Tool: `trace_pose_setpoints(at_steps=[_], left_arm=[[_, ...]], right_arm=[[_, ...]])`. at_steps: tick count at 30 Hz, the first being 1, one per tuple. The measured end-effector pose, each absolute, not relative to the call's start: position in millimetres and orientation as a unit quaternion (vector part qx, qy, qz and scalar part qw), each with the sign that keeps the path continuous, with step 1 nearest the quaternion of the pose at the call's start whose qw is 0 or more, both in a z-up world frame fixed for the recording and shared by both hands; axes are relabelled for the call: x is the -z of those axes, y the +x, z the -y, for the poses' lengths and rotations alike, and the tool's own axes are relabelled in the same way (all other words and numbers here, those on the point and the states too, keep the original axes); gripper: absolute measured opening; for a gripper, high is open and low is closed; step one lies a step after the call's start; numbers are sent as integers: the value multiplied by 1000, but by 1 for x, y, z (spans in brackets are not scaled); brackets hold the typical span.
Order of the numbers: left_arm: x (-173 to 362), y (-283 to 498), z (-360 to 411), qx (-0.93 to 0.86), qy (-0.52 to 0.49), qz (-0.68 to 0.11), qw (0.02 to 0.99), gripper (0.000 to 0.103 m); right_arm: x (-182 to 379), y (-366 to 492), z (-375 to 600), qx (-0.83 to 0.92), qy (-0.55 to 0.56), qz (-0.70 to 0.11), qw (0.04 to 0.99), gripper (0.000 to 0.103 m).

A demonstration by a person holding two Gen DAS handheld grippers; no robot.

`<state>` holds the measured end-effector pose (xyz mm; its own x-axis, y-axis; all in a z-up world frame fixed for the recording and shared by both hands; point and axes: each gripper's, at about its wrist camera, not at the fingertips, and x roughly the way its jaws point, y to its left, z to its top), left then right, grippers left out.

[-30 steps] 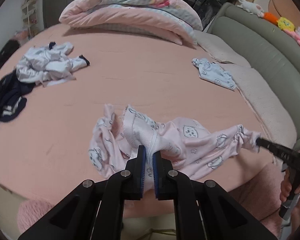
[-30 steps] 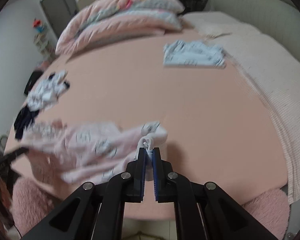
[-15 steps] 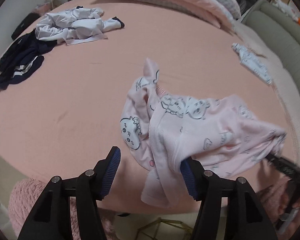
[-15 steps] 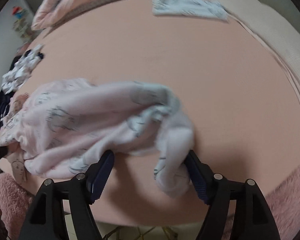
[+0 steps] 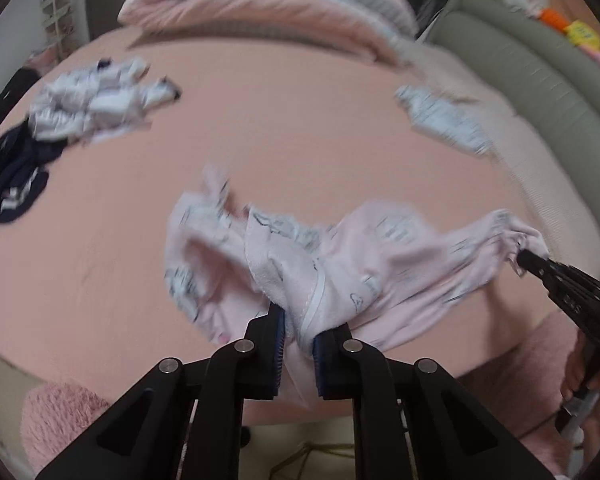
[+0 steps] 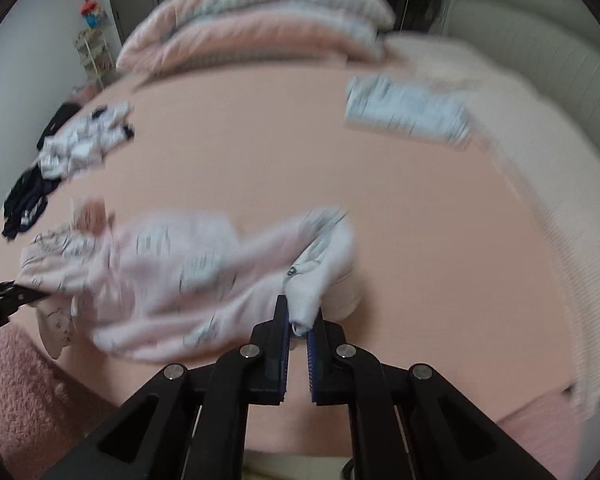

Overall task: Fold clothes
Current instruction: 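Lift the pink romper with both tools and pull it away from the pile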

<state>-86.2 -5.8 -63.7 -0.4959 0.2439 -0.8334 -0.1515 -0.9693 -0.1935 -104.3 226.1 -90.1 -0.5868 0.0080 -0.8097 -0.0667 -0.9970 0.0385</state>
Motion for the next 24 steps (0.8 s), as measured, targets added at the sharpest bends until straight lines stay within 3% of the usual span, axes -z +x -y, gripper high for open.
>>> trace_pose_setpoints(at_steps=[8,11,14,20,21,23,24], left_arm=[[-37,-80,20,-899,-393,87,171,10],[-55,-99,15,-911,-375,60,158,10],[-11,-122,21,-890,-430,76,133,10],[76,-169,33,-834,-536,106,79,11],[90,-176,34,-824,-552,111,71,14],[96,-170,39,-824,-549,120,74,30],[93,-166,42,-830,-541,115,71,50]], right_arm=[[-17,-81,-246,-943,-327,-40,35,5],[-39,-81,-242,-951,-306,-23,30,5],[-25,-106,-235,-939,-342,-2,23,5],[81,-126,-219,-862,-500,-77,-34,6],[97,-122,-215,-850,-520,-80,-40,6],[117,-111,-208,-836,-544,-60,-45,8],[121,-107,-209,-833,-548,-59,-47,11]])
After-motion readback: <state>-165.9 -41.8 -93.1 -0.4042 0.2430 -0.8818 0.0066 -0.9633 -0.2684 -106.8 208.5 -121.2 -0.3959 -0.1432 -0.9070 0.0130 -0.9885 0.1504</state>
